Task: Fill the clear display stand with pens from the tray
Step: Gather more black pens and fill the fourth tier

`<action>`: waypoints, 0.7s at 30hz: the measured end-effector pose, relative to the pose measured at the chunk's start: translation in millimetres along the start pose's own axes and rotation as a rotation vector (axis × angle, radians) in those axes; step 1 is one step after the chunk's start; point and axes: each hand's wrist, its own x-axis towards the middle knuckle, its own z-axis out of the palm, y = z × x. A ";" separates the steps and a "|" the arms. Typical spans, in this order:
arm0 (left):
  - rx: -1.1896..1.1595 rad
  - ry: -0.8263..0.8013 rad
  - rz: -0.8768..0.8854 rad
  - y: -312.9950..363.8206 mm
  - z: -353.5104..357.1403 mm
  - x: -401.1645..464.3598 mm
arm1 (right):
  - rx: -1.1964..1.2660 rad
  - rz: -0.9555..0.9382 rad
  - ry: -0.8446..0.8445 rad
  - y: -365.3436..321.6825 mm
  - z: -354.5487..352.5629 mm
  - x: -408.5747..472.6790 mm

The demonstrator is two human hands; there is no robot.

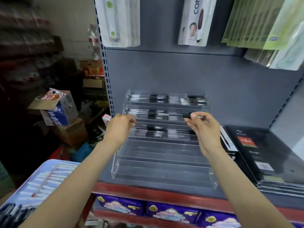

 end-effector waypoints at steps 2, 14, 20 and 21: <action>0.166 -0.013 0.044 2.8 -0.8 4.1 | -0.005 -0.002 -0.005 0.1 2.5 2.1; 0.520 -0.116 0.129 6.7 1.6 20.3 | -0.014 0.016 -0.011 14.4 17.8 -1.2; 0.395 -0.069 0.122 4.8 1.6 14.6 | -0.058 0.012 0.007 10.6 11.4 -4.8; 0.370 -0.052 0.115 4.6 2.1 13.1 | -0.061 0.013 0.010 10.6 9.6 -5.1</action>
